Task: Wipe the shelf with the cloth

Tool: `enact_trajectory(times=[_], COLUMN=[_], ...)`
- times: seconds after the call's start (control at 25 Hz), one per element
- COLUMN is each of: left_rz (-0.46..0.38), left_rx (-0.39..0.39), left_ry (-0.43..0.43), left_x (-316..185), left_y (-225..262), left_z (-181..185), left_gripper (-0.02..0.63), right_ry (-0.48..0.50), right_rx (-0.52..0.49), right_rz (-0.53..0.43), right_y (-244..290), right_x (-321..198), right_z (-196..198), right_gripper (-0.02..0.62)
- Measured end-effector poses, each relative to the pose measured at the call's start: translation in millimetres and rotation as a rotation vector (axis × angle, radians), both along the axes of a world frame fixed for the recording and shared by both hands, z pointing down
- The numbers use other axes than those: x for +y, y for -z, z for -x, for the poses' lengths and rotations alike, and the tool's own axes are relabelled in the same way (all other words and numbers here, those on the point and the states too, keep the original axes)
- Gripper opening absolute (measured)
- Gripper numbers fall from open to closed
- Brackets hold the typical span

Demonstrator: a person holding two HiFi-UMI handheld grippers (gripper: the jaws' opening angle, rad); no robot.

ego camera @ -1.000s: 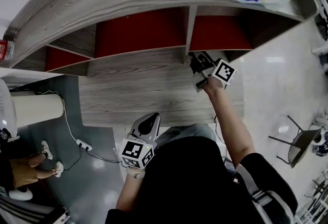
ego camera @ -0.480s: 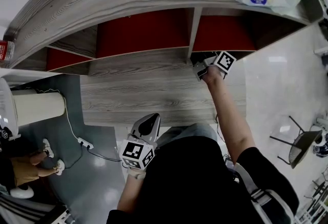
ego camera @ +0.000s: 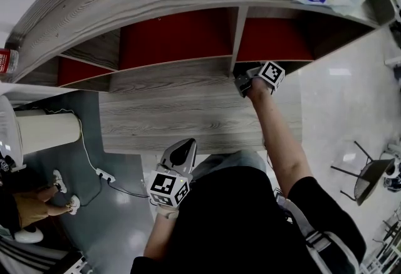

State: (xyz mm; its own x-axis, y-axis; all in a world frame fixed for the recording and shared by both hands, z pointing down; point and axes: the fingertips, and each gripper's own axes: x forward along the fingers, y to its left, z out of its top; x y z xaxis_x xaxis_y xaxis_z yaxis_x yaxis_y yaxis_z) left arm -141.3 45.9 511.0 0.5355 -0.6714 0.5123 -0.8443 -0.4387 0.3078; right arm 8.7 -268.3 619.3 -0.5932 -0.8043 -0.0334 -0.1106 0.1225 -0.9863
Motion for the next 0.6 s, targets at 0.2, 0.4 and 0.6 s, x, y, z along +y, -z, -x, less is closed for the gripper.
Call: enact_trajectory(times=[0.2, 0.4, 0.6], left_rz=[-0.002, 0.001, 0.003], left_rx=[0.001, -0.001, -0.005], left_ry=[-0.003, -0.004, 0.010], left_x=[2.4, 5.2, 6.3], left_y=[0.6, -0.2, -1.4], left_z=[-0.9, -1.5, 1.3], left_gripper=[0.008, 0.008, 0.009], right_ry=[0.038, 0.080, 0.079], right_rx=[0.113, 0.216, 0.225], right_rz=[0.044, 0.168, 0.213], right_y=[-23.1, -73.3, -88.3], right_x=[7.0, 33.1, 52.6], right_z=[3.5, 3.1, 2.2], right_gripper=[0.084, 0.077, 0.078])
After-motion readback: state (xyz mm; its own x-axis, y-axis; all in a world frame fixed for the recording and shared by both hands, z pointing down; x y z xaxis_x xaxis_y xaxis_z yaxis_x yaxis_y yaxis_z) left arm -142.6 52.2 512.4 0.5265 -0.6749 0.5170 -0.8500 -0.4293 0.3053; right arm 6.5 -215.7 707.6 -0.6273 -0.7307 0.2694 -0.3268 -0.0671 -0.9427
